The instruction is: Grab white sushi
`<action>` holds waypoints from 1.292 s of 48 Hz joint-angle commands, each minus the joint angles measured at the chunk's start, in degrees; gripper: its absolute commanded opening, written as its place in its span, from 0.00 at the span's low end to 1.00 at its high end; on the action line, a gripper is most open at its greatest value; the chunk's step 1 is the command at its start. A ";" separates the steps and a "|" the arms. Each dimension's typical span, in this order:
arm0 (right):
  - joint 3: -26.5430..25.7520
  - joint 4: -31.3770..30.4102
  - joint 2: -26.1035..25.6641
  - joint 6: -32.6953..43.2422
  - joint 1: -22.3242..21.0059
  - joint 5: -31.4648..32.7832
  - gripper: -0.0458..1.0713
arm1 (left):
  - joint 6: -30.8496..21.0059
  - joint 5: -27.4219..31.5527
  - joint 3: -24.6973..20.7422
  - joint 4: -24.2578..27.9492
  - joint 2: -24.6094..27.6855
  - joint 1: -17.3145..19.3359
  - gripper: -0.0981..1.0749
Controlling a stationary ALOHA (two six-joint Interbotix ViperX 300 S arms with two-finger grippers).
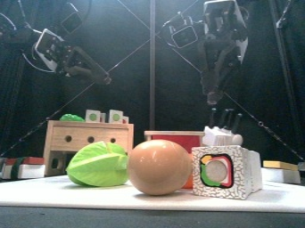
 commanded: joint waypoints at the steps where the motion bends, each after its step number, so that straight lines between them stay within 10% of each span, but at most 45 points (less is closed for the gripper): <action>1: -3.52 4.22 1.58 -7.21 0.88 -0.44 0.76 | 0.09 -1.76 0.44 -0.79 -1.41 -0.09 0.71; 22: -5.19 -9.14 8.70 -6.59 8.96 -3.34 0.77 | 0.09 -2.90 4.13 -5.10 -4.22 -0.09 0.71; 37: -6.15 -11.34 11.16 -4.66 11.43 -2.55 0.98 | 0.09 -2.81 4.22 -6.42 -4.22 -0.09 0.71; 62: -6.50 -14.68 15.12 -5.27 11.87 0.00 0.97 | 0.09 -2.64 4.66 -6.42 -4.22 0.00 0.71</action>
